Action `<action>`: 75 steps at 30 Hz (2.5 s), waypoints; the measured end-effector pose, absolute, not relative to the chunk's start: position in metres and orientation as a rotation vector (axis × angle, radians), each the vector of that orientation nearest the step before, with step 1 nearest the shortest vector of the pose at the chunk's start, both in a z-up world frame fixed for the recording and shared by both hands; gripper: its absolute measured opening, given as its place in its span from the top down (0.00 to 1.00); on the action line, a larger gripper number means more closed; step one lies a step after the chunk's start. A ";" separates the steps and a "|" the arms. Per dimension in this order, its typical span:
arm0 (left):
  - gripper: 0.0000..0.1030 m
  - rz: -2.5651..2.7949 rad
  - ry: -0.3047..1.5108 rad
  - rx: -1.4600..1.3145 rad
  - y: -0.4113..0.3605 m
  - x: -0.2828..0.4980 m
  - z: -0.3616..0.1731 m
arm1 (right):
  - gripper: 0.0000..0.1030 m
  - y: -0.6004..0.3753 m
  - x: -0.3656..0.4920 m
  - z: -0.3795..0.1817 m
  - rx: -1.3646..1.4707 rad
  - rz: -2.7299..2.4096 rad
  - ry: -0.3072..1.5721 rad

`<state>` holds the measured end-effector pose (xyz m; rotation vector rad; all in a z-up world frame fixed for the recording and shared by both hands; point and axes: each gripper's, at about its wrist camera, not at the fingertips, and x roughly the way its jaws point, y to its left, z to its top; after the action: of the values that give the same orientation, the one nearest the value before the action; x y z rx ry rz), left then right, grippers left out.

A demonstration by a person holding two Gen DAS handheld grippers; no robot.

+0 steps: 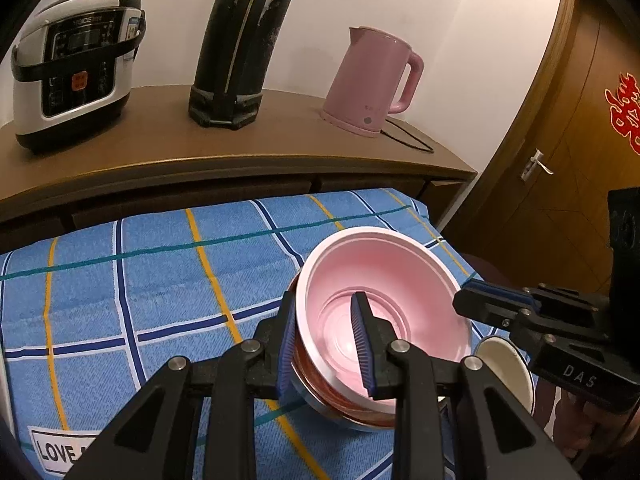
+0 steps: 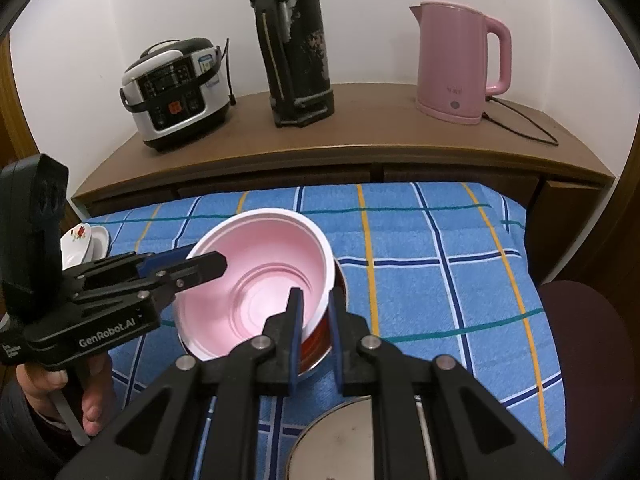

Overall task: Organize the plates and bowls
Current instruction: 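Lower the pink bowl into the red bowl with both grippers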

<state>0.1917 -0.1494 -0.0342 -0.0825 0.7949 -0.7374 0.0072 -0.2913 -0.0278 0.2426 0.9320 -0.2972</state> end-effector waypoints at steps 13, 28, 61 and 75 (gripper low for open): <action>0.72 -0.738 0.807 -0.063 -0.151 0.192 -0.035 | 0.87 -0.293 0.007 -0.031 0.248 -0.301 0.941; 0.72 -0.741 0.819 -0.032 -0.154 0.190 -0.038 | 0.87 -0.291 0.005 -0.034 0.248 -0.301 0.951; 0.72 -0.722 0.823 -0.035 -0.148 0.195 -0.037 | 0.87 -0.280 0.007 -0.044 0.242 -0.281 0.972; 0.72 -0.708 0.800 0.003 -0.150 0.192 -0.036 | 0.87 -0.275 0.009 -0.044 0.188 -0.295 0.971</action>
<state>0.1925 -0.1499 -0.0358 0.0029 0.8001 -0.7080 0.0088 -0.2747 -0.0443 0.1884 0.9714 -0.2951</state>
